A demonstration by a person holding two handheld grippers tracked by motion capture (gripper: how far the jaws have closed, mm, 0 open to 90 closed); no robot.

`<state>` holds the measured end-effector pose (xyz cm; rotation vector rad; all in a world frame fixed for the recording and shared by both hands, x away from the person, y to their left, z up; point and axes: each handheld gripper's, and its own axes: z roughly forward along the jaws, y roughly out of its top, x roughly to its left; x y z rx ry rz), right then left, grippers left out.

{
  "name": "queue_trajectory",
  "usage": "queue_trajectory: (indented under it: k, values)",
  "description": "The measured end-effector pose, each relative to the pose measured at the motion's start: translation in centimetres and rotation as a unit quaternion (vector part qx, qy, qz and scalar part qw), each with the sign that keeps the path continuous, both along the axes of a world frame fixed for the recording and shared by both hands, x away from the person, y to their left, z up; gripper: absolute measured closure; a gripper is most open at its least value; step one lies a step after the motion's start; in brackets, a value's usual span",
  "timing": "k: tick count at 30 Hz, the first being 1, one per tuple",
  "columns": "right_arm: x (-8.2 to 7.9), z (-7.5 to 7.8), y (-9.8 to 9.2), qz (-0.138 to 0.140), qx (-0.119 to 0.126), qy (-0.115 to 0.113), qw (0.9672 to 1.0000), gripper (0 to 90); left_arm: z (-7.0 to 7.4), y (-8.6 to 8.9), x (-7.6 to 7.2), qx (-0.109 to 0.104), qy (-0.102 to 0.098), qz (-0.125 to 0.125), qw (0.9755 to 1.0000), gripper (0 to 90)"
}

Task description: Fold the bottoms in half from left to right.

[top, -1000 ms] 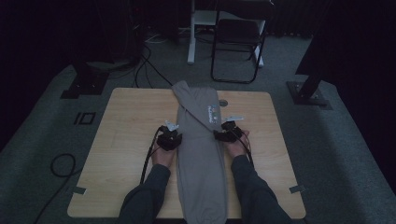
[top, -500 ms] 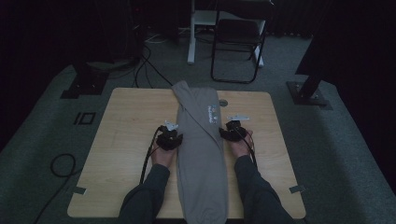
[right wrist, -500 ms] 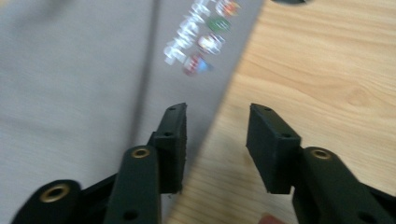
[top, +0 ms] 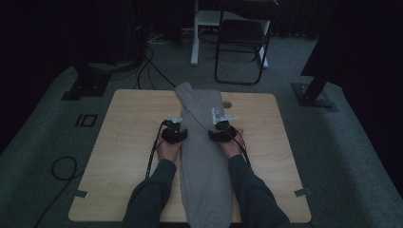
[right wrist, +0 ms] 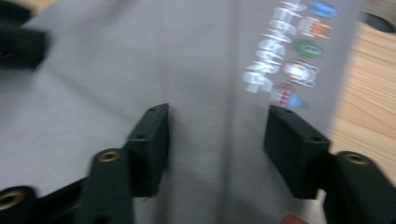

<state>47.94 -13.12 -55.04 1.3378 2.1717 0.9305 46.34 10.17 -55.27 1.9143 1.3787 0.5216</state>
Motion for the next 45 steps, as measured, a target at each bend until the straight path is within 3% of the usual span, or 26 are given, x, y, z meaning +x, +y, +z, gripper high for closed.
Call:
queue_trajectory:
  k: [2, 4, 6, 9, 13, 15, 19, 27, 32, 35, 36, 37, 39, 40, 45]
  values:
    - [0.2, 0.1, -1.1, -0.034, 0.004, 0.003, 0.9994, 60.0, 0.0, 0.0, 0.0, -0.002, 0.0, 0.002, 1.0, 67.7]
    - [0.3, 0.1, -2.1, -0.049, 0.014, 0.005, 0.9987, 72.4, 0.1, -0.1, 0.0, 0.0, 0.0, -0.002, 1.0, 74.2]
    - [0.1, 0.0, -2.6, -0.045, 0.02, 0.006, 0.9988, 80.3, 0.1, -0.4, -0.2, 0.01, -0.003, -0.01, 0.9999, 81.5]
    - [-0.3, 0.1, -2.7, -0.026, 0.012, 0.006, 0.9996, 86.6, 0.1, -0.5, -0.5, 0.018, -0.005, -0.018, 0.9997, 84.2]
    - [-1.1, 0.1, -3.1, -0.014, 0.022, 0.014, 0.9996, 87.8, 0.0, 0.1, -1.6, 0.008, -0.005, -0.029, 0.9995, 84.2]
    - [-2.1, 0.1, -3.2, -0.003, 0.016, 0.01, 0.9998, 87.9, 0.0, 0.3, -2.6, 0.001, -0.004, -0.033, 0.9995, 84.0]
    - [-4.5, 0.1, -3.4, 0.022, 0.005, 0.007, 0.9997, 88.1, -0.1, 0.6, -5.2, -0.002, -0.006, -0.05, 0.9987, 83.7]
    - [-9.3, 0.2, -4.2, 0.052, 0.012, 0.019, 0.9984, 88.0, -0.2, 0.8, -11.1, 0.003, -0.011, -0.083, 0.9965, 82.6]
    - [-12.0, 0.2, -4.5, 0.08, 0.02, 0.032, 0.9961, 88.1, -0.2, 1.2, -13.7, -0.01, 0.003, -0.088, 0.9961, 81.2]
    - [-12.6, 0.3, -4.6, 0.086, 0.02, 0.039, 0.9953, 88.0, -0.1, 1.2, -13.8, -0.007, 0.003, -0.091, 0.9958, 66.7]
    - [-12.7, 0.4, -4.6, 0.088, 0.018, 0.04, 0.9951, 85.8, 0.0, 1.3, -13.5, -0.008, -0.003, -0.096, 0.9953, 66.7]
    - [-12.4, 0.4, -4.3, 0.097, 0.014, 0.034, 0.9946, 71.9, 0.1, 1.4, -13.2, -0.009, -0.006, -0.093, 0.9956, 59.9]
    - [-12.2, 0.4, -4.1, 0.1, 0.014, 0.035, 0.9942, 64.8, 0.4, 1.5, -12.5, -0.017, -0.012, -0.085, 0.9961, 58.6]
    - [-11.6, 0.6, -3.2, 0.109, -0.002, 0.016, 0.9939, 57.5, 0.6, 1.6, -11.9, -0.022, -0.021, -0.08, 0.9963, 57.3]
    - [-9.7, 0.8, -0.7, 0.121, -0.026, -0.007, 0.9923, 50.9, 0.6, 1.4, -9.4, -0.03, -0.022, -0.062, 0.9974, 57.7]
